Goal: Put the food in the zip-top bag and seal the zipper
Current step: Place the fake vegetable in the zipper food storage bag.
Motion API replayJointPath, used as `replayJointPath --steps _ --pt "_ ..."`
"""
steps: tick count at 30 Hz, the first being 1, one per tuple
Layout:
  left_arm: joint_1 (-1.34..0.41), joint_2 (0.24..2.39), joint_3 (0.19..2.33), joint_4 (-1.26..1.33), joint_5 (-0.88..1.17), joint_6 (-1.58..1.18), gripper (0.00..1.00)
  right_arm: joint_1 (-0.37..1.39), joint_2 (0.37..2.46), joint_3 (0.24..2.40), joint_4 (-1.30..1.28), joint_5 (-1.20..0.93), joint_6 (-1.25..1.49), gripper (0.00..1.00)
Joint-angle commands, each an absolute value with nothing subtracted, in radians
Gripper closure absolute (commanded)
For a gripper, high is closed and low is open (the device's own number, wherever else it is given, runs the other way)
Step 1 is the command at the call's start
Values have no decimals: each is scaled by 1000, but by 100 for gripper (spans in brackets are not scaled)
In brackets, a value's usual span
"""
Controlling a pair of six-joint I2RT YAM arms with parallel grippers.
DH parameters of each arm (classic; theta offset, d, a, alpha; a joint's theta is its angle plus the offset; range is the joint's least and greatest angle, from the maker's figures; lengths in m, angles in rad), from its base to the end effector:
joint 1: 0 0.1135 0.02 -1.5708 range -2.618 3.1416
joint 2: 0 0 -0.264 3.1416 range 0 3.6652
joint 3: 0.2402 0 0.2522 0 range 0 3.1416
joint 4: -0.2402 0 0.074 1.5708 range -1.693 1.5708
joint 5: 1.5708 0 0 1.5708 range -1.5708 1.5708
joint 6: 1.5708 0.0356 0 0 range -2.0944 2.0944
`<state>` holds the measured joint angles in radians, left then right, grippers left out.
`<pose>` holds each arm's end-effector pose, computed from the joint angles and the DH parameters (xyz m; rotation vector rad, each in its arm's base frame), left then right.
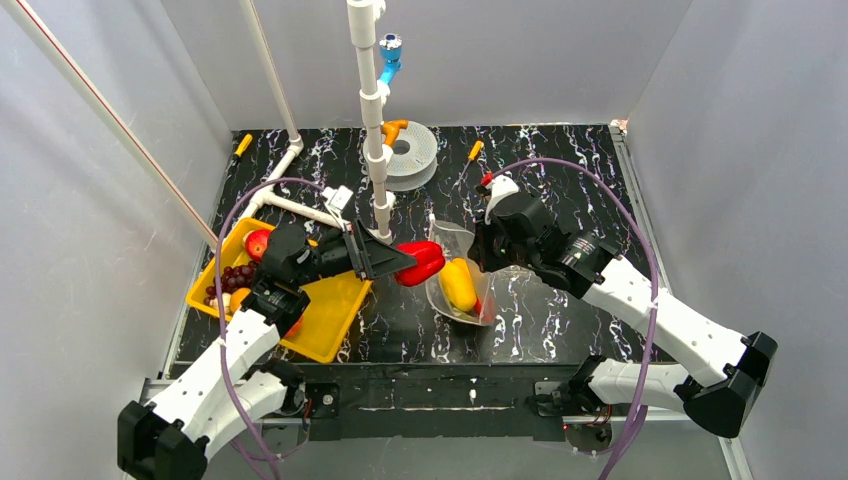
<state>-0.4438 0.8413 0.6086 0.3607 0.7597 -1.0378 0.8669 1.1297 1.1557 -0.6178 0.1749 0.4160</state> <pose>0.1658 -0.1060 0.3249 0.2247 1.7308 -1.6877 0.1608 0.1798 0.3577 -0.3920 2.1695 0.5473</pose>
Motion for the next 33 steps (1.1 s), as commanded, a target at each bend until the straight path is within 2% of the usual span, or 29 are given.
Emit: replayJointPath --steps 1,8,18,23,33 --pt "-546 816 702 384 661 -950 44 871 1123 1192 -576 168 416 99" --pt "-656 888 795 209 561 -859 49 871 1108 1180 -574 170 423 99" --pt "-866 974 942 -68 168 -687 57 872 1099 1180 -565 168 423 99" --pt "-941 1069 1103 -317 -48 -616 58 871 1086 1163 -557 174 424 99" --pt "-1009 1244 1292 -461 -267 -572 58 871 1075 1164 -551 170 423 99"
